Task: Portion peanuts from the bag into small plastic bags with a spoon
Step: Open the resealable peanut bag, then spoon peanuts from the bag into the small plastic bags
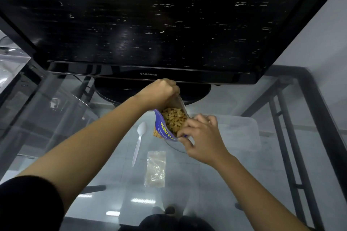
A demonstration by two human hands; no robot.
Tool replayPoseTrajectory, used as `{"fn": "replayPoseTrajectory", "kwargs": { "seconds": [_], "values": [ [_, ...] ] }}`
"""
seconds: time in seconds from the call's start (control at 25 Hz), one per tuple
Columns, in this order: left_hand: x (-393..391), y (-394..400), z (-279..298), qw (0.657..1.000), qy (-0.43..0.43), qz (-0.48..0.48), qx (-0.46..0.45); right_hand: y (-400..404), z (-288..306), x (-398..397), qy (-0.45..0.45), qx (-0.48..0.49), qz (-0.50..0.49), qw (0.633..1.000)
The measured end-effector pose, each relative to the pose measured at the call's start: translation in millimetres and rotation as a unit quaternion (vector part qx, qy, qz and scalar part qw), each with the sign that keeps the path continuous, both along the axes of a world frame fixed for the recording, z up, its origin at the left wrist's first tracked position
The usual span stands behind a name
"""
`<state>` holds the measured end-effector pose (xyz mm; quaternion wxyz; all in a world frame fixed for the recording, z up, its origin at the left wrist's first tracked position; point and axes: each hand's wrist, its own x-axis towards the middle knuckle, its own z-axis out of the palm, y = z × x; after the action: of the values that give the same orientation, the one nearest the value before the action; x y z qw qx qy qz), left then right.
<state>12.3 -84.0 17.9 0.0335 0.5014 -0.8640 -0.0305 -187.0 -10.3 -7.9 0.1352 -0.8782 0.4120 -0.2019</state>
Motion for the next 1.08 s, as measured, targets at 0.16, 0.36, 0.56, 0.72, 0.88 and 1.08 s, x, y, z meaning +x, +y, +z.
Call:
{"fn": "replayPoseTrajectory", "kwargs": {
  "seconds": [0.16,0.36,0.56,0.72,0.88,1.08],
  "values": [
    [-1,15,8,0.988,0.139,0.057,0.036,-10,4,-1,-0.1,0.159,-0.033,0.982],
    [6,41,7,0.945,0.119,0.197,0.234,-21,4,6,-0.084,0.252,-0.075,0.961],
    [3,51,5,0.929,0.171,0.219,0.243,-25,10,2,-0.074,0.286,-0.093,0.951],
    [17,84,-9,0.824,0.406,0.396,0.014,-25,11,2,-0.06,0.282,-0.067,0.955],
    [35,146,-84,0.83,0.218,0.495,0.136,-25,11,3,-0.064,0.284,-0.079,0.953],
    [19,173,-124,0.871,0.113,0.455,0.149,-23,12,6,-0.07,0.293,-0.087,0.95]
  ]
}}
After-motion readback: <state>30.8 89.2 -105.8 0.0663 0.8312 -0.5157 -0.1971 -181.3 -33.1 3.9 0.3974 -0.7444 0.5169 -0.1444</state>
